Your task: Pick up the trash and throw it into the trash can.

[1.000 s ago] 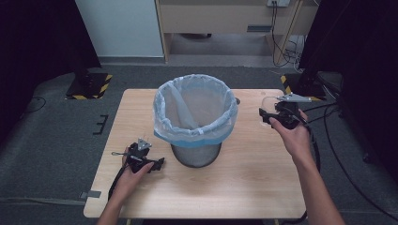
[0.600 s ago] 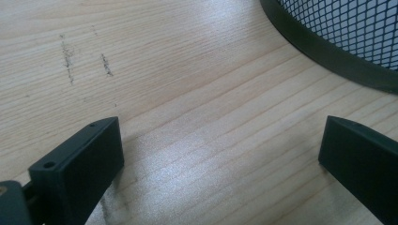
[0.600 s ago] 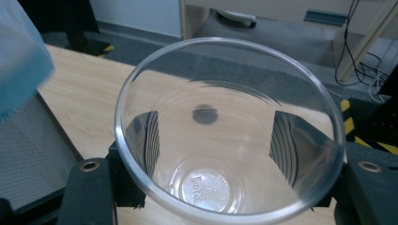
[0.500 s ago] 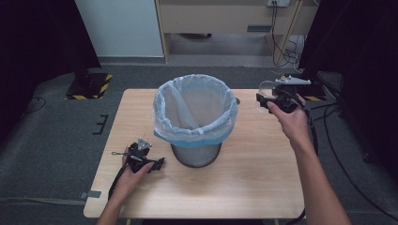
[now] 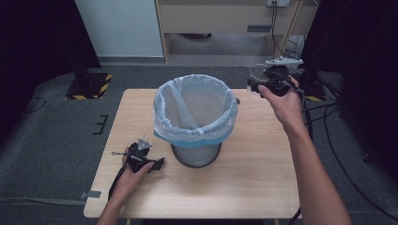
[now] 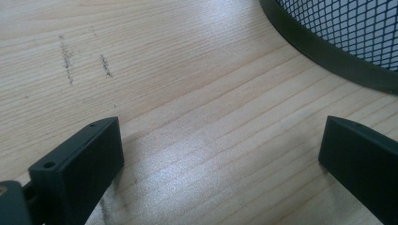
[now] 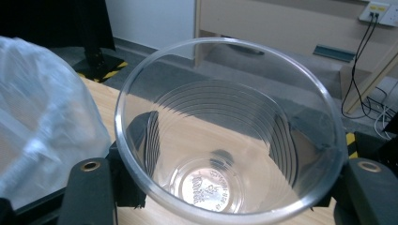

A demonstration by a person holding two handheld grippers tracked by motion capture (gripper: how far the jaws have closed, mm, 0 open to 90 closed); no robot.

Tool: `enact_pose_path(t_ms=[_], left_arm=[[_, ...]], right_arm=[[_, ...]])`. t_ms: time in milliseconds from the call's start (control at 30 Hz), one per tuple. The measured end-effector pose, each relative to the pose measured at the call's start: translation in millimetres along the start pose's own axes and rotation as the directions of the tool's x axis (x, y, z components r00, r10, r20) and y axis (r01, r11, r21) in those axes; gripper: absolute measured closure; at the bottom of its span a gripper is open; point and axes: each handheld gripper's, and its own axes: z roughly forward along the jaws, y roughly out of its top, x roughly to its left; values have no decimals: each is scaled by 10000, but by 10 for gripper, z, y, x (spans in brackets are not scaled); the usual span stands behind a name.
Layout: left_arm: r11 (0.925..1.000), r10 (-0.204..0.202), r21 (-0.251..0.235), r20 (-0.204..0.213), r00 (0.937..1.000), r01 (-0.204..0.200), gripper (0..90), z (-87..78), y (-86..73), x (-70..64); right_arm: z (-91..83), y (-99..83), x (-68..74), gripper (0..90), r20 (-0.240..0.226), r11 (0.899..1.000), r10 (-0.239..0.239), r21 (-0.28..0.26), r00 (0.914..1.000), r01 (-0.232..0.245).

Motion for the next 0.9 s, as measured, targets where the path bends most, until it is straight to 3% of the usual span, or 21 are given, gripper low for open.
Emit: enact_pose_path(t_ms=[300, 900], left_arm=[[10000, -1, -11, -12, 10000, 1, 0, 1, 0, 0], [10000, -2, -11, -9, 10000, 2, 0, 1, 0, 0]], right_arm=[[-29, 205, 147, 333, -258, 9995, -84, -311, 9996, 76], [-126, 391, 287, 333, -578, 9973, -70, -739, 9983, 27]])
